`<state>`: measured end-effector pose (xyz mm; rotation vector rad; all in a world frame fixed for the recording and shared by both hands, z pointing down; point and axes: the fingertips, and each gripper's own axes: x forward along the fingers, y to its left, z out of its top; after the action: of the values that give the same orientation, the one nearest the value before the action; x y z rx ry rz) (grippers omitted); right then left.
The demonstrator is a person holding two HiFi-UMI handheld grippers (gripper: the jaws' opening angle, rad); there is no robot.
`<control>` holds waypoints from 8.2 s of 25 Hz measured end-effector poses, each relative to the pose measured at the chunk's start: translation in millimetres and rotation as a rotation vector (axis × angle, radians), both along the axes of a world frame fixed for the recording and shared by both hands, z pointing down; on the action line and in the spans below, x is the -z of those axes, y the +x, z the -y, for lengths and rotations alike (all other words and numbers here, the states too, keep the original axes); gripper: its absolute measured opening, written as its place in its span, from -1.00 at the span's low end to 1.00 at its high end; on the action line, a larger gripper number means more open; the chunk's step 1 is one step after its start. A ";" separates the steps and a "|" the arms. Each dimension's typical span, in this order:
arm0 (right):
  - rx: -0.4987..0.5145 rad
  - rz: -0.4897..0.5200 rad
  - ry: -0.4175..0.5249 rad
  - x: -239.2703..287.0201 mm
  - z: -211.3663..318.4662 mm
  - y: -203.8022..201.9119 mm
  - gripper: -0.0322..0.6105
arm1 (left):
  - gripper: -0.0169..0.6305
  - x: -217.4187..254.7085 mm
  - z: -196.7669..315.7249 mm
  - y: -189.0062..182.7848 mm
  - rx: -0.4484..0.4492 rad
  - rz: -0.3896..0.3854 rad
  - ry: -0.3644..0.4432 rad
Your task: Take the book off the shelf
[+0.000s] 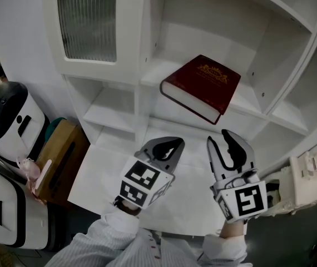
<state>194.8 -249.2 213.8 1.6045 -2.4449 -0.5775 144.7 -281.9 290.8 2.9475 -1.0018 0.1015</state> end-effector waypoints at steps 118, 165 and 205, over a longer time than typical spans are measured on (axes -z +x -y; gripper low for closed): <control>-0.424 -0.975 0.176 2.2 -111.8 34.4 -0.20 | -0.92 9.1 -91.3 41.0 -0.206 -0.071 -0.022; -0.207 0.131 -0.297 -159.3 -68.7 43.1 -0.20 | -0.92 -105.7 -62.5 8.2 -0.130 0.031 -0.243; -0.193 0.140 -0.332 -170.4 -69.4 49.8 -0.20 | -0.92 -107.9 -66.4 31.8 -0.161 0.016 -0.234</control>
<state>244.5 -179.8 384.1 1.7559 -2.2873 -0.0265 176.4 -215.5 398.8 2.8093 -0.6980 0.2288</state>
